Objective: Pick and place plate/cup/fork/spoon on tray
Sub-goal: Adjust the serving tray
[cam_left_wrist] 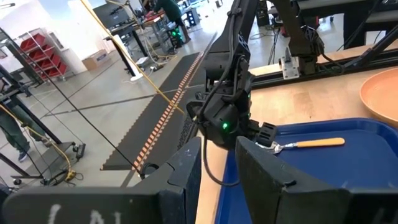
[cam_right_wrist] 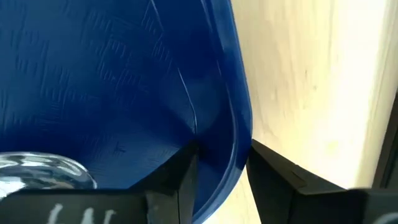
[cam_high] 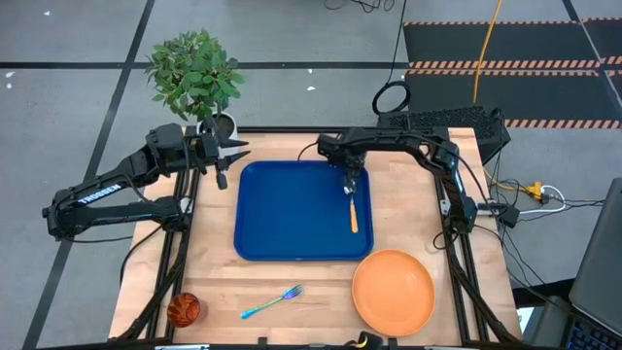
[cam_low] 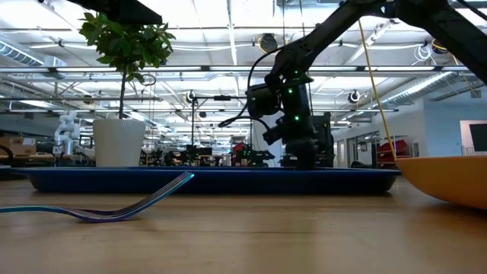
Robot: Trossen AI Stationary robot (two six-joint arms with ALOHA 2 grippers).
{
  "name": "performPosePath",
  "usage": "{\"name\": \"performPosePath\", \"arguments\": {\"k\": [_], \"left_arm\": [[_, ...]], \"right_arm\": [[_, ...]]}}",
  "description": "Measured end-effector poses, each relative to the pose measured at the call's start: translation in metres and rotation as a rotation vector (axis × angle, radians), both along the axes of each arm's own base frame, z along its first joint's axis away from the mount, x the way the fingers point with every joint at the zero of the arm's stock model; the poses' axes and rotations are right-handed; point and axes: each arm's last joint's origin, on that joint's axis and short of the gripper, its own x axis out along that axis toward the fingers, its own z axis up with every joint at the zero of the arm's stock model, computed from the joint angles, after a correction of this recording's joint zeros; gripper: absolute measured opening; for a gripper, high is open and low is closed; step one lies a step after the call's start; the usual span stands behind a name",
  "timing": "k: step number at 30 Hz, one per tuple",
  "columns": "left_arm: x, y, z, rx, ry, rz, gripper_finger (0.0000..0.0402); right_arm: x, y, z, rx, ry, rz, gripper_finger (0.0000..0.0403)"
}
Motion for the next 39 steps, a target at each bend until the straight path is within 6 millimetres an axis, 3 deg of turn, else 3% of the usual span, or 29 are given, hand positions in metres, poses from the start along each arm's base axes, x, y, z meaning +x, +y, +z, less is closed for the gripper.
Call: {"name": "performPosePath", "arguments": {"k": [7,21,32,39], "left_arm": [[0.000,0.000,0.000,-0.001,0.002,0.000,0.0104],[0.000,0.000,0.000,-0.002,0.004,0.000,0.0104],[0.000,0.000,-0.001,-0.002,0.005,0.000,0.0104],[0.000,0.000,0.000,-0.002,0.004,0.000,0.0104]], "right_arm": [[-0.006,0.003,-0.007,0.008,0.037,-0.003,0.0117],[-0.008,0.010,0.021,-0.020,-0.082,-0.042,0.0116],[-0.035,0.024,0.003,-0.015,0.000,-0.098,0.0116],[-0.046,0.029,0.014,-0.037,-0.073,-0.134,0.0116]]}}
